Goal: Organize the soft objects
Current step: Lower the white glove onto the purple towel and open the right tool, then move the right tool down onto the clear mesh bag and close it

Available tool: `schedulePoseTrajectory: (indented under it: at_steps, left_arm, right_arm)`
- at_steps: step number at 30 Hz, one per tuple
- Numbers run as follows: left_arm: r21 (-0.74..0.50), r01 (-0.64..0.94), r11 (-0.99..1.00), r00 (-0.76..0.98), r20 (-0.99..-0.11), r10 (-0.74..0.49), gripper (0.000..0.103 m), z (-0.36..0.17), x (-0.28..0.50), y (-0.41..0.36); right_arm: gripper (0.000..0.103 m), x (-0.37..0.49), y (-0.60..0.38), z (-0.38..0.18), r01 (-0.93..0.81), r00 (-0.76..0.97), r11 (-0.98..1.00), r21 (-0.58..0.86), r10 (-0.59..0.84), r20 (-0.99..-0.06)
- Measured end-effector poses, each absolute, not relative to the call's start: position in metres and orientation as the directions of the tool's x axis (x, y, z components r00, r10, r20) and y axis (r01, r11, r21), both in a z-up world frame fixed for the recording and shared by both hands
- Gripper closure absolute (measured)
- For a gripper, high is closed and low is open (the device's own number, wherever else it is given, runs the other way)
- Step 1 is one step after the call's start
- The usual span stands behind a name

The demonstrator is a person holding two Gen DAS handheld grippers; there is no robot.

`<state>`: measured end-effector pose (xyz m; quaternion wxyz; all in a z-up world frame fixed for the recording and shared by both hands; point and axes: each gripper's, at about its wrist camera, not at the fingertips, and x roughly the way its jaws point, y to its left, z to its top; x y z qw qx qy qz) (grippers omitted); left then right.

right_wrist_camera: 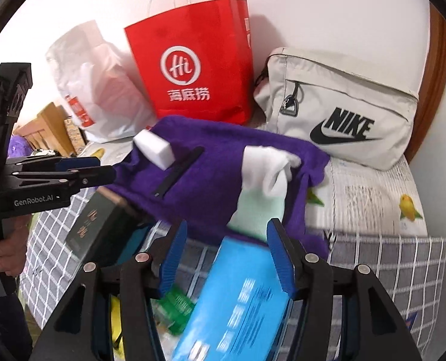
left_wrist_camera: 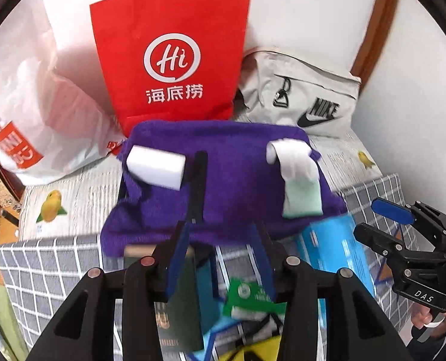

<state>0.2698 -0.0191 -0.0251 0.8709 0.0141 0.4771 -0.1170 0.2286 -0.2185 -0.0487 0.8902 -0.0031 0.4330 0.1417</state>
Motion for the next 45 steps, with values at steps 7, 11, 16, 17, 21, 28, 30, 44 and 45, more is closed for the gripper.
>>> schedulePoseTrajectory:
  at_steps: [7, 11, 16, 17, 21, 28, 30, 44, 45]
  left_arm:
    - [-0.089, 0.217, 0.972, 0.513, -0.837, -0.191, 0.062, -0.031, 0.22, -0.017]
    - [-0.102, 0.211, 0.972, 0.502, -0.842, -0.198, 0.062, -0.044, 0.193, -0.01]
    - [-0.149, 0.198, 0.969, 0.455, -0.862, -0.225, 0.062, -0.075, 0.161, 0.0]
    - [-0.151, 0.2, 0.968, 0.453, -0.862, -0.228, 0.062, -0.08, 0.156, 0.0]
    - [-0.179, 0.183, 0.967, 0.43, -0.87, -0.242, 0.062, -0.104, 0.144, 0.003]
    - [-0.19, 0.187, 0.964, 0.438, -0.862, -0.255, 0.062, -0.121, 0.142, 0.0]
    - [-0.191, 0.196, 0.962, 0.433, -0.864, -0.259, 0.062, -0.124, 0.143, -0.002]
    - [-0.335, 0.207, 0.919, 0.421, -0.818, -0.393, 0.076, -0.131, 0.143, 0.024]
    - [-0.329, 0.207, 0.921, 0.419, -0.821, -0.387, 0.075, -0.132, 0.143, 0.023]
  right_arm:
    - [0.048, 0.175, -0.216, -0.051, -0.256, 0.58, 0.957, 0.137, 0.266, -0.77]
    - [0.048, 0.147, -0.214, -0.055, -0.258, 0.578, 0.955, 0.145, 0.273, -0.769]
    - [0.048, 0.115, -0.213, -0.065, -0.25, 0.583, 0.955, 0.161, 0.281, -0.763]
    - [0.048, 0.109, -0.213, -0.067, -0.249, 0.582, 0.954, 0.17, 0.287, -0.761]
    - [0.048, 0.087, -0.213, -0.077, -0.244, 0.583, 0.953, 0.179, 0.292, -0.758]
    - [0.048, 0.06, -0.219, -0.098, -0.23, 0.569, 0.957, 0.177, 0.279, -0.774]
    - [0.048, 0.056, -0.221, -0.104, -0.217, 0.561, 0.959, 0.184, 0.277, -0.78]
    - [0.048, 0.052, -0.218, -0.129, -0.187, 0.525, 0.964, 0.19, 0.262, -0.81]
    - [0.048, 0.053, -0.218, -0.129, -0.186, 0.524, 0.964, 0.192, 0.262, -0.811]
